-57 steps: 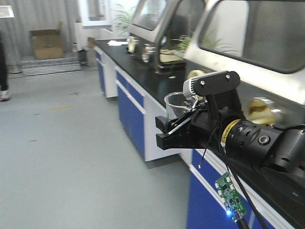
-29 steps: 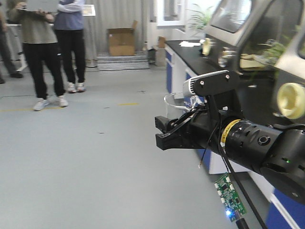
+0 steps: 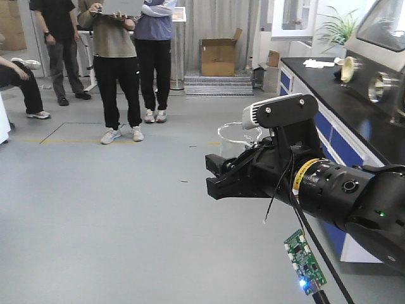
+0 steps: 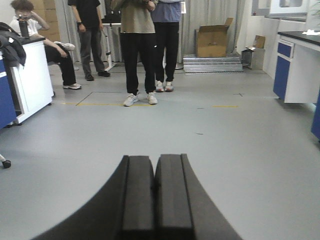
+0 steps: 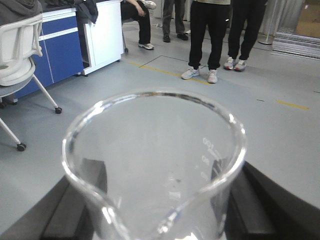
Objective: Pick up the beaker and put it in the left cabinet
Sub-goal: 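Drive the base away from the bench holding the beaker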
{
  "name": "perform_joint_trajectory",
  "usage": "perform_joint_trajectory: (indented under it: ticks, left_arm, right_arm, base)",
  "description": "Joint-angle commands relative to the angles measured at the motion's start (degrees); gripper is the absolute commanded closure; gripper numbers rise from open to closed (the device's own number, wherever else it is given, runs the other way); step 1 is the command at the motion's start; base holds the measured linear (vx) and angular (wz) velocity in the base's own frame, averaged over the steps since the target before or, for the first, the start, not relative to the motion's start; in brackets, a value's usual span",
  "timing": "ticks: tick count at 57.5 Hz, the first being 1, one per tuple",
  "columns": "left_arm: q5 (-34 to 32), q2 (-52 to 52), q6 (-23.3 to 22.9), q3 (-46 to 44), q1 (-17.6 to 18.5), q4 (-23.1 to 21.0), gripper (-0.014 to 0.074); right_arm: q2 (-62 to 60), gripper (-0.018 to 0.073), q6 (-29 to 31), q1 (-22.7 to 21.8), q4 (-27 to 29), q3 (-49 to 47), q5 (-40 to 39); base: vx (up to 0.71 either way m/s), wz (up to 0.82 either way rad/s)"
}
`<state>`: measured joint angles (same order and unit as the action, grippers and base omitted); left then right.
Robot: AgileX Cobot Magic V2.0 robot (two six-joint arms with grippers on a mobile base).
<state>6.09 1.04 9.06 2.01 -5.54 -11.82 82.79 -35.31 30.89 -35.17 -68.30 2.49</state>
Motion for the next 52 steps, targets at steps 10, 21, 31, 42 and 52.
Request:
perform_joint_trajectory:
  ticks: [10,21,31,42,52]
  left_arm:
    - [-5.0,0.6,-0.1,-1.0,0.2,-0.3,0.0603]
    - [-5.0,0.6,-0.1,-1.0,0.2,-0.3,0.0603]
    - [-5.0,0.6,-0.1,-1.0,0.2,-0.3,0.0603]
    - [-5.0,0.6,-0.1,-1.0,0.2,-0.3,0.0603]
    - [-5.0,0.6,-0.1,-1.0,0.2,-0.3,0.0603]
  right_arm:
    - [-2.4,0.0382,0.3,-0.2,-0.3,-1.7,-4.0]
    - [-2.4,0.0382,0.3,-0.2,-0.3,-1.7,-4.0]
    - [-2.4,0.0382,0.3,-0.2,-0.3,-1.7,-4.0]
    - [-2.4,0.0382,0.3,-0.2,-0.3,-1.7,-4.0]
    - [-2.4,0.0382,0.3,-0.2,-0.3,-1.7,-4.0]
  base:
    - [0.33,0.14]
    - [0.39,0.02]
    - [0.43,-0.05]
    - [0.44,-0.05]
    - [0.45,-0.03]
